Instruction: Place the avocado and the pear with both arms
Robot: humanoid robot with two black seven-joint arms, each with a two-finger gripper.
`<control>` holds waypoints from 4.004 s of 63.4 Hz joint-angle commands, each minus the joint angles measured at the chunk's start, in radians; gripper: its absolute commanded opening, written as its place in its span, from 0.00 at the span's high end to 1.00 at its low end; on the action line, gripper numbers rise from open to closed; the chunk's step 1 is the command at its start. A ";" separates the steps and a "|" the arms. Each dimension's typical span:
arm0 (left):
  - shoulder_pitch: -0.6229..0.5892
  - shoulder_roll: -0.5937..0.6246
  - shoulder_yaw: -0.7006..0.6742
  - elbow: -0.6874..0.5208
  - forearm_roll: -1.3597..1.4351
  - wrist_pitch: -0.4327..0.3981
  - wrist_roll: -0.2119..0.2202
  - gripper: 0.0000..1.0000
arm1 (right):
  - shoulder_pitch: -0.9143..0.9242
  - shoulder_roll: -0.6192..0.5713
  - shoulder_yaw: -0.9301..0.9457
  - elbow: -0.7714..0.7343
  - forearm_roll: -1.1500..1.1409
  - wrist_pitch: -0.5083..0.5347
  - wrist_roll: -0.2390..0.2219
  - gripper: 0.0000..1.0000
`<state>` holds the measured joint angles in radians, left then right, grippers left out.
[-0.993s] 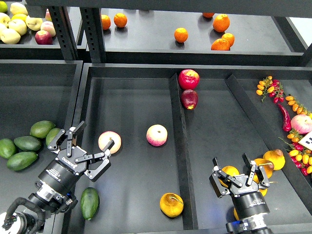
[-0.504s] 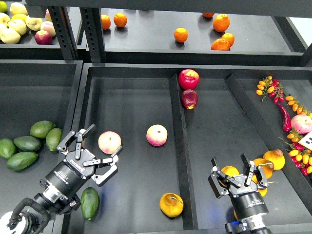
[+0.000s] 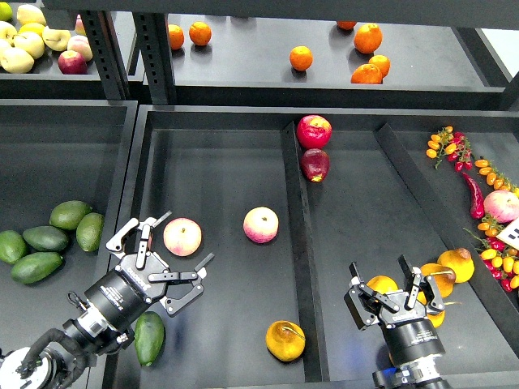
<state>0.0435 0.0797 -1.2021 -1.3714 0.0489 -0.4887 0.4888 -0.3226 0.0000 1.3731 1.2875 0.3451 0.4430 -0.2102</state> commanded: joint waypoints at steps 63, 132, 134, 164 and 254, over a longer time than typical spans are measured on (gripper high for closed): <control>-0.378 0.221 0.502 0.020 0.193 0.173 0.000 0.00 | 0.004 0.000 -0.022 0.004 -0.012 -0.001 -0.005 0.00; -1.392 0.233 1.622 0.068 -0.153 0.190 0.000 0.00 | 0.252 0.000 -0.019 0.012 -0.003 -0.142 -0.005 0.00; -1.392 0.216 1.630 0.071 -0.153 0.200 0.000 0.00 | 0.267 0.000 -0.019 0.012 -0.003 -0.156 -0.005 0.00; -1.393 0.143 1.800 0.124 -0.153 0.279 0.000 0.01 | 0.362 0.000 -0.020 0.010 -0.003 -0.263 -0.003 0.00; -1.370 0.068 1.969 0.299 -0.141 0.282 0.000 0.01 | 0.379 0.000 -0.029 0.010 -0.002 -0.260 -0.003 0.00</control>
<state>-1.3382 0.1504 0.7659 -1.0797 -0.0916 -0.2069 0.4887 0.0562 0.0000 1.3438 1.2972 0.3436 0.1825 -0.2133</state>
